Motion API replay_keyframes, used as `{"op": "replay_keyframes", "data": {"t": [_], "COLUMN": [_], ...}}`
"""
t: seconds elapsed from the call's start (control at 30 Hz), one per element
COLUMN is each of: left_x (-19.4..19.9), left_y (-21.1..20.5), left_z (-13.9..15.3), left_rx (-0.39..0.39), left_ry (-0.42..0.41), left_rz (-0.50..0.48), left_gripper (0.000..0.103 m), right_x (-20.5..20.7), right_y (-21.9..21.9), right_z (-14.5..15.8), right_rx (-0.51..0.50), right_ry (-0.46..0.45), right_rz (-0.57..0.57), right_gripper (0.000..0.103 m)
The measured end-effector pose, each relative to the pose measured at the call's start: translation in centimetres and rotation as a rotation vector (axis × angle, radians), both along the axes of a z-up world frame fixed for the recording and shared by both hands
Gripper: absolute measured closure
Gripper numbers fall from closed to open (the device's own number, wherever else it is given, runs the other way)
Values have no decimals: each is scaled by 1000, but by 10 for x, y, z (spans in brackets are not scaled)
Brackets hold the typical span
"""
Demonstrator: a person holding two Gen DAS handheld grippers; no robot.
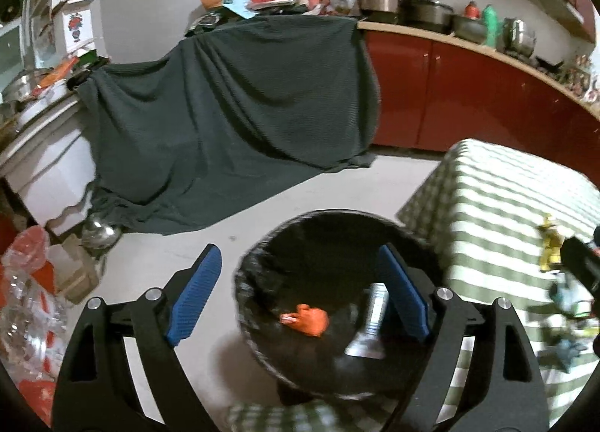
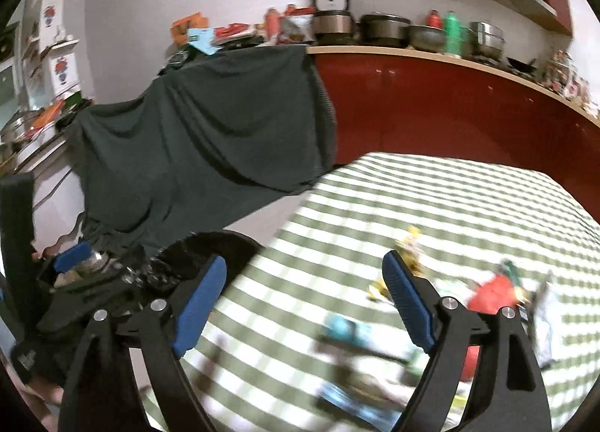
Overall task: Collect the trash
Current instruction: 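Open both tools to drop the orange bag and white tube into the bin, then move both tools back over the table toward the trash pile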
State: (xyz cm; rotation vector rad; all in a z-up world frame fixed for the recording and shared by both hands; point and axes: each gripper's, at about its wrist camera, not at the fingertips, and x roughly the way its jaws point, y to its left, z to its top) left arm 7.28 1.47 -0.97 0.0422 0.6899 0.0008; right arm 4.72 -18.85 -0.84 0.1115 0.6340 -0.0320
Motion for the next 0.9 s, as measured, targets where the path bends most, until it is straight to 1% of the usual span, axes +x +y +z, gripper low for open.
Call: {"op": "replay_keyframes", "data": {"t": [0.1, 0.2, 0.27, 0.4, 0.53, 0.67, 0.9], "left_x": [-8, -14, -20, -32, -46, -57, -73], "left_y": [-13, -27, -41, -65, -85, -104, -130], "left_z": [2, 3, 2, -1, -2, -4, -12], "left_rx": [-52, -67, -58, -39, -20, 0, 21], "left_ry": [22, 36, 39, 51, 56, 57, 82], "left_rz": [-49, -93, -122, -170, -220, -255, -305], "left_gripper": [13, 13, 12, 12, 12, 12, 12], "right_x": [-19, -36, -47, -67, -84, -98, -108], "right_y": [-20, -40, -54, -85, -107, -121, -130], "right_z": [-2, -7, -11, -21, -32, -42, -49], "right_rx": [-42, -72, -76, -52, -38, -32, -13], "right_ry": [11, 26, 40, 66, 87, 104, 115], "right_rz": [-55, -112, -149, -227, -280, -309, -321], "right_gripper": [20, 20, 20, 20, 20, 20, 20]}}
